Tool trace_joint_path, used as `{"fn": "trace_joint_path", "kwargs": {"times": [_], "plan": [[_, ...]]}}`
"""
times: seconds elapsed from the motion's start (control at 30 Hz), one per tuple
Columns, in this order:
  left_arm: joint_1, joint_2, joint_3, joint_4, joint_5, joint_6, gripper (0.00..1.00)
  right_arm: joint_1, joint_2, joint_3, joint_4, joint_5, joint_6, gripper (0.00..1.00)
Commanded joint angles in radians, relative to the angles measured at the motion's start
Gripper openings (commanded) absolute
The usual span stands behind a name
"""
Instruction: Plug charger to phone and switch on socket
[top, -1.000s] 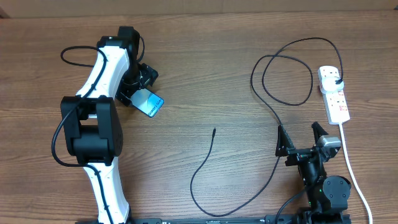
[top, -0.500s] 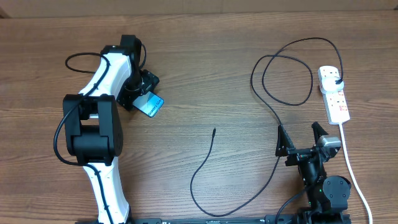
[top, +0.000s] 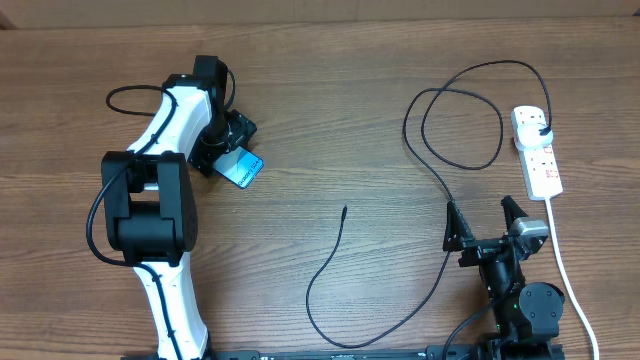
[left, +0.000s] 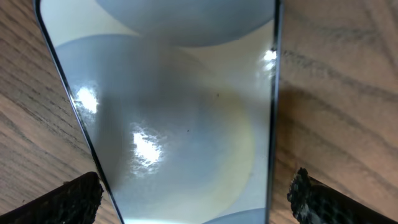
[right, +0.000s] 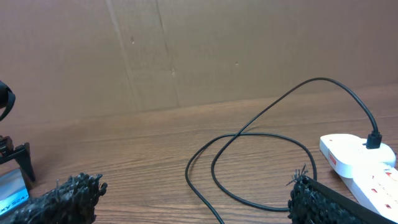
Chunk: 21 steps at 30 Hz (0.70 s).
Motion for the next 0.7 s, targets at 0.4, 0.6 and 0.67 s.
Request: {"fn": "trace_joint_path", "kwargs": {"times": [0.4, 0.6, 0.67], "plan": [[-0.001, 0.007, -0.021, 0.019, 0.030, 0.018, 1.00, 0.005, -0.008, -0.011, 0.005, 0.009, -0.001, 1.00], [-0.001, 0.007, -0.021, 0.019, 0.014, 0.018, 1.00, 0.005, -0.008, -0.011, 0.005, 0.009, -0.001, 1.00], [-0.001, 0.007, -0.021, 0.019, 0.014, 0.018, 0.99, 0.005, -0.008, -0.011, 0.005, 0.009, -0.001, 1.00]]}}
